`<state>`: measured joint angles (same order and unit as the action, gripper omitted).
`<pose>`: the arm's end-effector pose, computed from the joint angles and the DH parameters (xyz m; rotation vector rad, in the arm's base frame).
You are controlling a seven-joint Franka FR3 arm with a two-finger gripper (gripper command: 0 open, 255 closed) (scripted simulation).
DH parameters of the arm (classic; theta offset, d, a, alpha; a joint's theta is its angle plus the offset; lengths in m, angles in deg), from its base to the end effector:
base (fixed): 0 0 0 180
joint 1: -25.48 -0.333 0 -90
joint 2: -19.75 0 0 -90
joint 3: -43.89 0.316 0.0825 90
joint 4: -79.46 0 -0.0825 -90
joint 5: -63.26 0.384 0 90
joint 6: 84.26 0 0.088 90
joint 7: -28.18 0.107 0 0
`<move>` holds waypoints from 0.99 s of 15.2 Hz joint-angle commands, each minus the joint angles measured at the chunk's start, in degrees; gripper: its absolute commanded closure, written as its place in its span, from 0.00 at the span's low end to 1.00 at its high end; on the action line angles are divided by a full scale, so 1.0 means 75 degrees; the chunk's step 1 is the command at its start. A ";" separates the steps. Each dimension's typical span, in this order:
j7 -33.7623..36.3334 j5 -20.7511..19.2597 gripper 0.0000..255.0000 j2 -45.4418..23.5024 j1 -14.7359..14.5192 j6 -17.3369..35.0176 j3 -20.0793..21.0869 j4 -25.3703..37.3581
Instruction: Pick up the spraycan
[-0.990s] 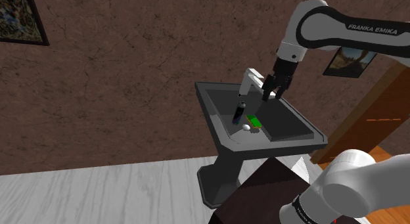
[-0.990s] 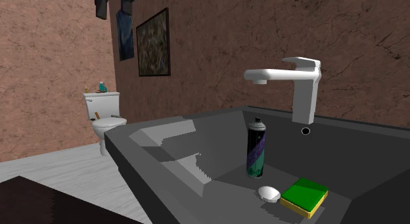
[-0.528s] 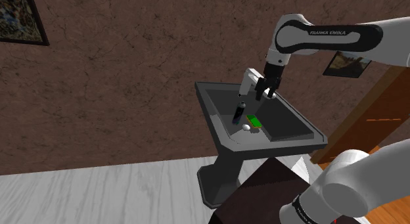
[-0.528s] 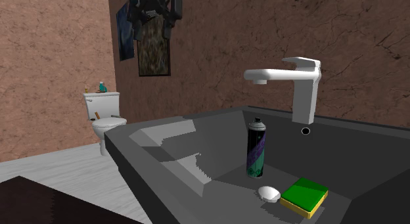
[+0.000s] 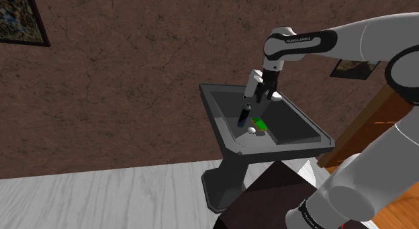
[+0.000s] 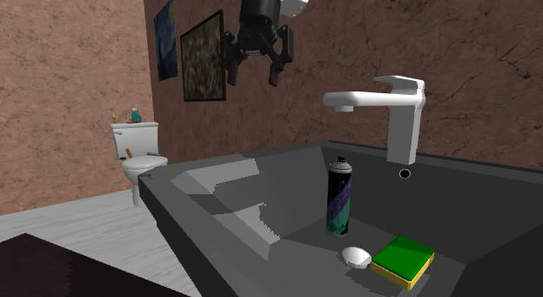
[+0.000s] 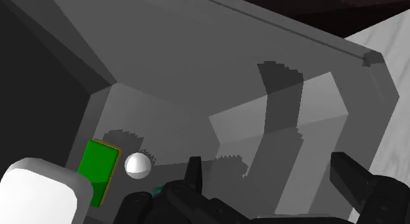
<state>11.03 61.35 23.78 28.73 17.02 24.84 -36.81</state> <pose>0.4728 -0.1998 0.4612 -3.0688 0.1184 0.2875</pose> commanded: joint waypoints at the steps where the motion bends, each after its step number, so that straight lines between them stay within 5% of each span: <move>1: -0.0315 0.0097 0.00 -0.0631 0.0065 0.0129 -0.0107 0.0380; 15: -0.2070 0.0892 0.00 -0.5353 0.1249 -0.0381 -0.0148 0.4856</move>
<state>-3.77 67.81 -13.11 36.83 14.73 23.87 -3.68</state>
